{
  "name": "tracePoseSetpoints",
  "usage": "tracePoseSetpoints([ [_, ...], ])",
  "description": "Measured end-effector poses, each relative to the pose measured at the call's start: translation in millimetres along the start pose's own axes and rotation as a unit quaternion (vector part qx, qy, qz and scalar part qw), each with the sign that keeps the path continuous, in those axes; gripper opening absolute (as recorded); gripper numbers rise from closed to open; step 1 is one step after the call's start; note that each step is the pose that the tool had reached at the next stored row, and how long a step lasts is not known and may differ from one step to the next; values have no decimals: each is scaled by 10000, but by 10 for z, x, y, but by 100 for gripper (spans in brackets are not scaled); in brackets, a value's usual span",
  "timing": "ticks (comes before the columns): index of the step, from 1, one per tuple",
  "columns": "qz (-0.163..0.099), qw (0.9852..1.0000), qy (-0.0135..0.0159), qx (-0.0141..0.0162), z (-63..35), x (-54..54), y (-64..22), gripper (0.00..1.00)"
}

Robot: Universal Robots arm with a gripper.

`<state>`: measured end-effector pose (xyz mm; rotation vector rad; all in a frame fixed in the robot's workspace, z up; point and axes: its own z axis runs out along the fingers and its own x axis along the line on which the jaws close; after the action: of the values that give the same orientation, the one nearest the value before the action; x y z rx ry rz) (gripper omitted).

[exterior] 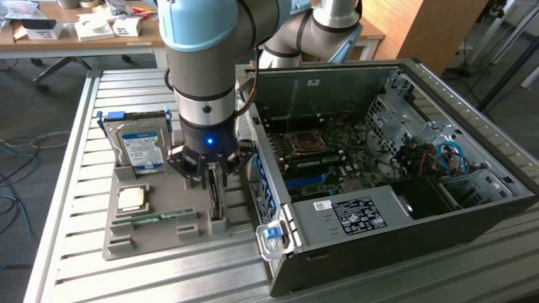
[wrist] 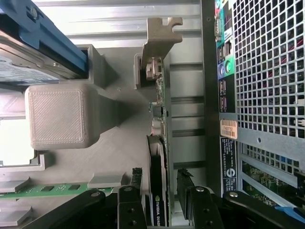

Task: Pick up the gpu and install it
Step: 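Pick up the gpu and move the gpu toward the slot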

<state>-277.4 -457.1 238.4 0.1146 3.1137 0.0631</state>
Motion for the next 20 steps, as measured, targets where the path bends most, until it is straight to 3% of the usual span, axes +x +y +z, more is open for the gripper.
tracePoseSetpoints([
  [20, 0, 10000, 0, 0, 50, 1, -2, 43],
])
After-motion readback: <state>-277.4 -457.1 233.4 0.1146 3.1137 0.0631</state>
